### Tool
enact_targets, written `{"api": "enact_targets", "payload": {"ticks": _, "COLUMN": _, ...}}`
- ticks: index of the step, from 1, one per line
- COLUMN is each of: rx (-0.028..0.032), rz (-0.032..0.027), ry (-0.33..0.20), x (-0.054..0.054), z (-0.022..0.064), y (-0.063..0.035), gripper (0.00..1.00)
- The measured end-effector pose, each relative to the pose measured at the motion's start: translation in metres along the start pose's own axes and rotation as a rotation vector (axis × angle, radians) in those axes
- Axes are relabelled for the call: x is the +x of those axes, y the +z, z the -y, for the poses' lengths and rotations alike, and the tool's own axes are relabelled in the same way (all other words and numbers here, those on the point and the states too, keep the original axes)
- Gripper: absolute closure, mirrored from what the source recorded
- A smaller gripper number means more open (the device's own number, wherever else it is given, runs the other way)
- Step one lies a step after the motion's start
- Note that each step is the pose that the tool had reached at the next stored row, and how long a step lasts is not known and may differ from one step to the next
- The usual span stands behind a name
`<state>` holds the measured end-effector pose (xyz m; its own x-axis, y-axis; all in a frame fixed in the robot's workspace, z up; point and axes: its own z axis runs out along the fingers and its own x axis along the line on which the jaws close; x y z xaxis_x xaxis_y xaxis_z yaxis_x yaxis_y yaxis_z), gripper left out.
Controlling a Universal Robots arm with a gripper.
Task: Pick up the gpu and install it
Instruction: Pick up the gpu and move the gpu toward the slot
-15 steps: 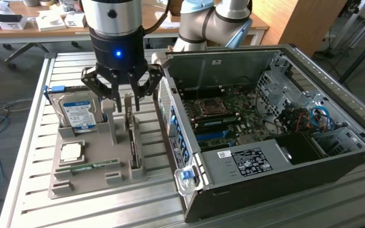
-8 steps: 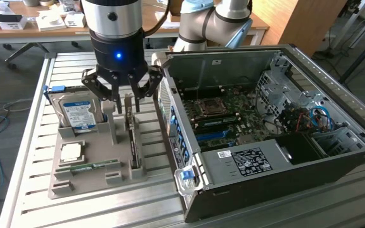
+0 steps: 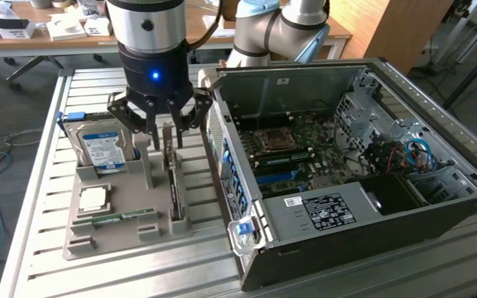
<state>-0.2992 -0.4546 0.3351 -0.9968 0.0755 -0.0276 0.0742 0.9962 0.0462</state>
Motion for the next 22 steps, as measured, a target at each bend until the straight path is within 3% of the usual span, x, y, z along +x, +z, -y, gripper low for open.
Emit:
{"api": "enact_targets", "payload": {"ticks": 13, "rx": 0.0000, "rz": 0.0003, "ry": 0.000, "x": 0.001, "z": 0.0014, "y": 0.0224, "gripper": 0.58}}
{"api": "enact_targets", "payload": {"ticks": 22, "rx": 0.0001, "rz": 0.0002, "ry": 0.000, "x": 0.001, "z": 0.0018, "y": 0.0296, "gripper": 0.58}}
